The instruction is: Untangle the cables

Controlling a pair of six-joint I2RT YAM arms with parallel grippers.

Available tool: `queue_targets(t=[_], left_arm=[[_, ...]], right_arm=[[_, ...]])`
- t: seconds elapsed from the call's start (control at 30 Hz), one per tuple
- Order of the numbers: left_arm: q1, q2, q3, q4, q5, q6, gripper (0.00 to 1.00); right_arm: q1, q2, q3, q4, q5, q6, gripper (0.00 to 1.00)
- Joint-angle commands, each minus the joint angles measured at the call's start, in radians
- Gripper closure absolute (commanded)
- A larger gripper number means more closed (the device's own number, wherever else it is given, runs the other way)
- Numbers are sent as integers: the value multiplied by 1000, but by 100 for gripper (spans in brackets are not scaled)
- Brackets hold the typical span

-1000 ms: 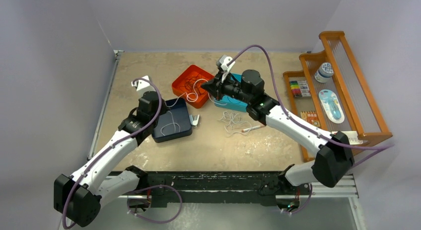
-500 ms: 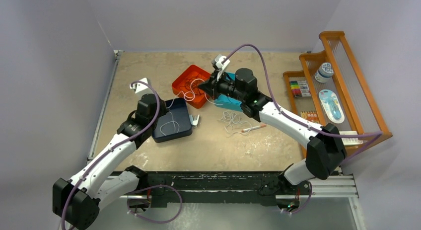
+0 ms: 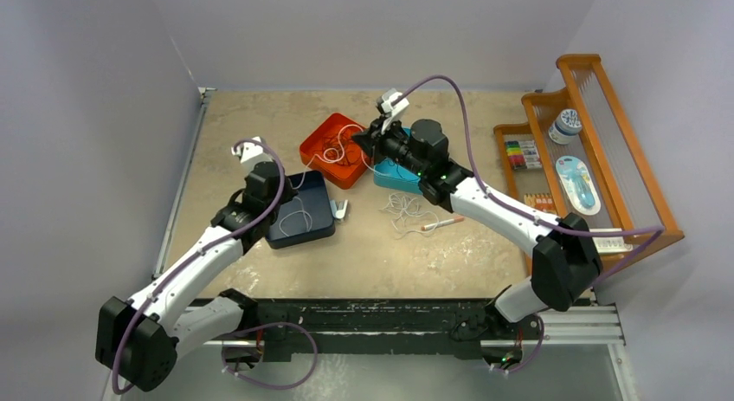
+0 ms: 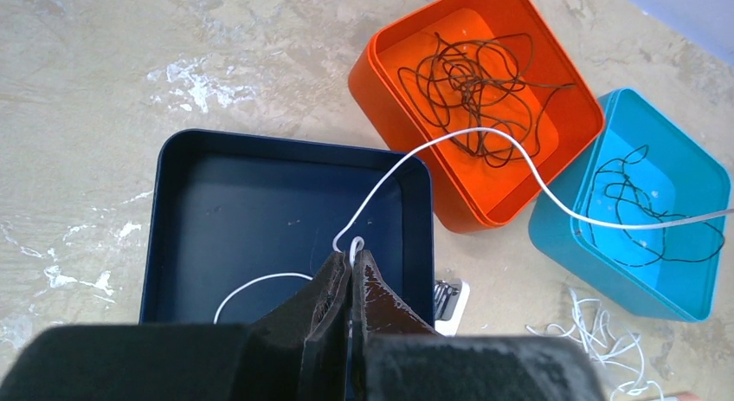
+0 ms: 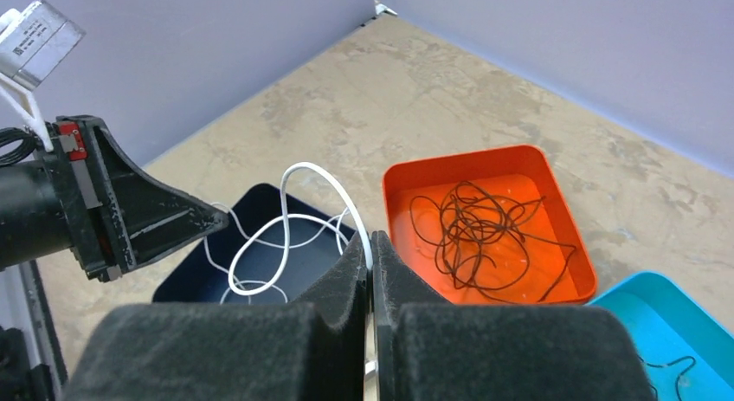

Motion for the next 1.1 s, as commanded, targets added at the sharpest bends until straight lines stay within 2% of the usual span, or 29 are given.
queue_targets(t=[0.0, 0.13, 0.3, 0.43, 0.67, 0.77, 0.93, 1.07], left_arm=[[10, 25, -13, 44, 10, -26, 100], [16, 42, -22, 44, 18, -34, 100], [26, 64, -30, 21, -11, -52, 100], [40, 90, -53, 20, -19, -77, 100], [70, 109, -118, 47, -32, -140, 100], [98, 94, -147, 58, -36, -161, 93], [115, 66, -148, 58, -23, -162, 73], [115, 10, -122, 14, -49, -159, 65]], right_arm=[[0, -29, -15, 48, 65, -62, 100], [-9, -25, -5, -17, 125, -36, 100], [-24, 2, 38, -44, -104, -51, 100], [-8, 85, 135, -90, -221, -74, 100], [67, 139, 222, -106, -223, -78, 100], [97, 158, 243, -117, -225, -75, 100], [118, 212, 261, -132, -223, -49, 100], [118, 244, 269, -131, -202, -19, 100]])
